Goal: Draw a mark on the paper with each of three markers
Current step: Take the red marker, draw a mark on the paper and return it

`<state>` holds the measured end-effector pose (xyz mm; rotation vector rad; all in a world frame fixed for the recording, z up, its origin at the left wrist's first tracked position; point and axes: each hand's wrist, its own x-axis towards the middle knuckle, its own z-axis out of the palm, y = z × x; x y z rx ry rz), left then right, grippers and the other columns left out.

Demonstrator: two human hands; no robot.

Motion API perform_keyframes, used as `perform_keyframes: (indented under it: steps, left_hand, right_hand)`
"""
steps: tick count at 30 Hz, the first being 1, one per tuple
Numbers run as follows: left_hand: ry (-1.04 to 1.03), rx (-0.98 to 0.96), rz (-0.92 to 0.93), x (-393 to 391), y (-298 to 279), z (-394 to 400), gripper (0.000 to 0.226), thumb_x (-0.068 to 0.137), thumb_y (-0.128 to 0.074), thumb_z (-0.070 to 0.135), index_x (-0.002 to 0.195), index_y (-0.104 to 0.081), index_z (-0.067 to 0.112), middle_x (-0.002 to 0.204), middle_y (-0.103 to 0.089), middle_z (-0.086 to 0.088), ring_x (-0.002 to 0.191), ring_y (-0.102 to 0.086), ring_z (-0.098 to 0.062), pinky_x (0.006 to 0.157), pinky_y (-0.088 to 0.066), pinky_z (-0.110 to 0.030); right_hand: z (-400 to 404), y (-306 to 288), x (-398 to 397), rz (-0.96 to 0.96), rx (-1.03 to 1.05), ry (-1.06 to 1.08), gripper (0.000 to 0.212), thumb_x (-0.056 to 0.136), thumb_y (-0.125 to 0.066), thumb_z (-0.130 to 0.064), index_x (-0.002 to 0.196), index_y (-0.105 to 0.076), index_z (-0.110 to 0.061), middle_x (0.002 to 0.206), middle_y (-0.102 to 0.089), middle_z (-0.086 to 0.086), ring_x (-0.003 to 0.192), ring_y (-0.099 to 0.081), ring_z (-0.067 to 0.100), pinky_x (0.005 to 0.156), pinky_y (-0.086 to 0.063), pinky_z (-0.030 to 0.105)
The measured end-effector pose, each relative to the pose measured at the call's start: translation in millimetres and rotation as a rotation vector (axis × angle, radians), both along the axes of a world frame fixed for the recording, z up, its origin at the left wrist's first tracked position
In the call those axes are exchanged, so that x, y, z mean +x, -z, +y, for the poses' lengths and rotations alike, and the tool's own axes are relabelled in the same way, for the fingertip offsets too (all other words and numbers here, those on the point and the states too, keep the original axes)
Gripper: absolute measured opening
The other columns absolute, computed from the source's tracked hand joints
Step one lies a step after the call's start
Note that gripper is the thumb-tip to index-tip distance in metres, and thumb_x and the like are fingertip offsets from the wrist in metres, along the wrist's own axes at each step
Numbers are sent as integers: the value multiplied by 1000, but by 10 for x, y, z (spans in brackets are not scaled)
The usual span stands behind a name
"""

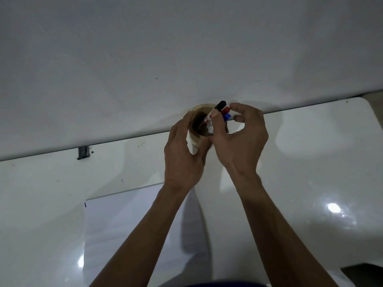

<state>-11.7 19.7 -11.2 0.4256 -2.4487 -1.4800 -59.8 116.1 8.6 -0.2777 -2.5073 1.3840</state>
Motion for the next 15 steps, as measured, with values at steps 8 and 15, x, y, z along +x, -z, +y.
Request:
perform_keyframes:
  steps: [8, 15]
  left_hand:
    - [4, -15, 30, -10, 10, 12, 62, 86, -77, 20, 139, -45, 26, 127, -50, 17, 119, -50, -2, 99, -55, -47]
    - [-10, -21, 37, -12, 8, 18, 62, 86, -78, 23, 140, -51, 15, 127, -51, 16, 116, -50, 4, 97, -56, -43]
  right_hand:
    - [-66, -30, -14, 15, -13, 57, 20, 87, -80, -24, 99, -75, -8, 98, -75, 5, 85, -61, 9, 78, -37, -7]
    - [-51, -174, 5, 91, -86, 74, 16, 88, -77, -26, 91, -76, -10, 92, -76, 3, 84, -69, 14, 79, -41, -2]
